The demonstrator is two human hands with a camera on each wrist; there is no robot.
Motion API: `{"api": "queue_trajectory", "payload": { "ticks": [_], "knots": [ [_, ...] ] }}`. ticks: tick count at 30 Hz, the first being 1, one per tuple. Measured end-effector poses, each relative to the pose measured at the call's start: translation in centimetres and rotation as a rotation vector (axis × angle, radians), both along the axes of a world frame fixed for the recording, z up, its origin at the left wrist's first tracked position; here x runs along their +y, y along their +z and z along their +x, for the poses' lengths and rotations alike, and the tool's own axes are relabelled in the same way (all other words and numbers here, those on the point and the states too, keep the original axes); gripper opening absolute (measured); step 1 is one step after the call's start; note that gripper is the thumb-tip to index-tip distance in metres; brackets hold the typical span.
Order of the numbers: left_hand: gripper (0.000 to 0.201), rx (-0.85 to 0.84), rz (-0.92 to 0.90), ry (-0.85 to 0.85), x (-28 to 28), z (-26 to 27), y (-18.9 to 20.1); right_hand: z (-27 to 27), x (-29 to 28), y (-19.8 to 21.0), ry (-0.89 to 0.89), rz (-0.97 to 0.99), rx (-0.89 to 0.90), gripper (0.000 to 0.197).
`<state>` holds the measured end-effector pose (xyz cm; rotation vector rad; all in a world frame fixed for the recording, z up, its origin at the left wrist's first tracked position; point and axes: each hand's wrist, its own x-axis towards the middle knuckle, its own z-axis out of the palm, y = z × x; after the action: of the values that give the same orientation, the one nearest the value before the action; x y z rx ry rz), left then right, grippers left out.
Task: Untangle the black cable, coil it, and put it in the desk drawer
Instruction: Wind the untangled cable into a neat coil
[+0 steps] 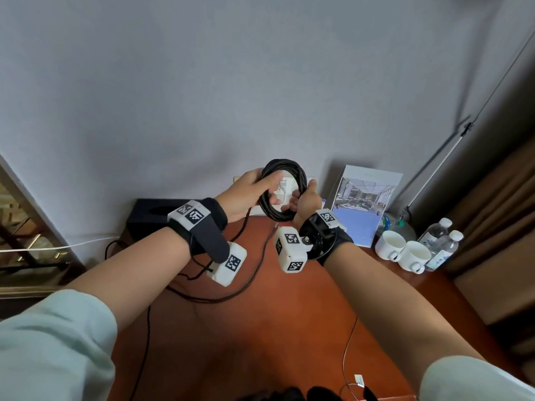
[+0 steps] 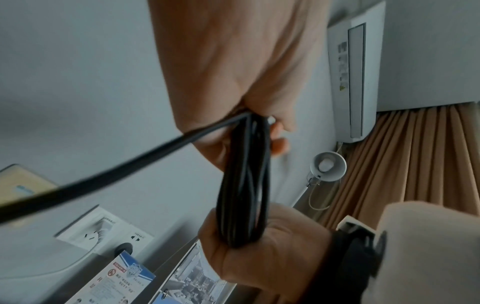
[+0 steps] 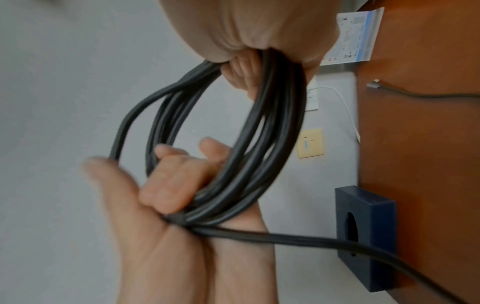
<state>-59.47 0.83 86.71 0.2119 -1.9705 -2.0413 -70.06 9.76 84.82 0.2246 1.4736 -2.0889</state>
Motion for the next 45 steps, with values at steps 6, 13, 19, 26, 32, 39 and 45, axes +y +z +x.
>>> {"api": "queue_trajectory", "payload": {
  "ticks": [6, 13, 19, 26, 32, 39, 45],
  "knots": [
    [0.024, -0.038, 0.032, 0.137, -0.9, -0.4, -0.7, -0.2, 0.2, 0.1, 0.066, 0.147, 0.283, 0.062],
    [0.022, -0.187, -0.268, -0.021, -2.3, 0.4, 1.1, -0.2, 0.7, 3.5, 0.455, 0.461, 0.833, 0.068],
    [0.022, -0.249, -0.617, 0.079, -2.9, 0.8, 1.5, 0.8, 0.6, 3.0, 0.585, 0.314, 0.784, 0.056],
    [0.005, -0.424, -0.911, 0.057, -1.7, 1.1, 2.6, 1.7, 0.0, 3.9, 0.669, 0.573, 1.026, 0.062],
    [0.040, -0.453, -0.852, 0.121, -1.7, 0.7, 3.4, 1.7, 0.3, 3.6, 0.724, 0.468, 0.975, 0.059],
    [0.060, -0.394, -0.838, 0.102, -1.7, 0.5, 3.1, 1.5, 1.0, 3.4, 0.728, 0.295, 0.853, 0.046],
    [0.057, -0.316, -0.453, -0.017, -2.1, 1.0, 3.9, 1.4, 0.9, 2.9, 0.619, 0.203, 0.709, 0.047]
  ]
}}
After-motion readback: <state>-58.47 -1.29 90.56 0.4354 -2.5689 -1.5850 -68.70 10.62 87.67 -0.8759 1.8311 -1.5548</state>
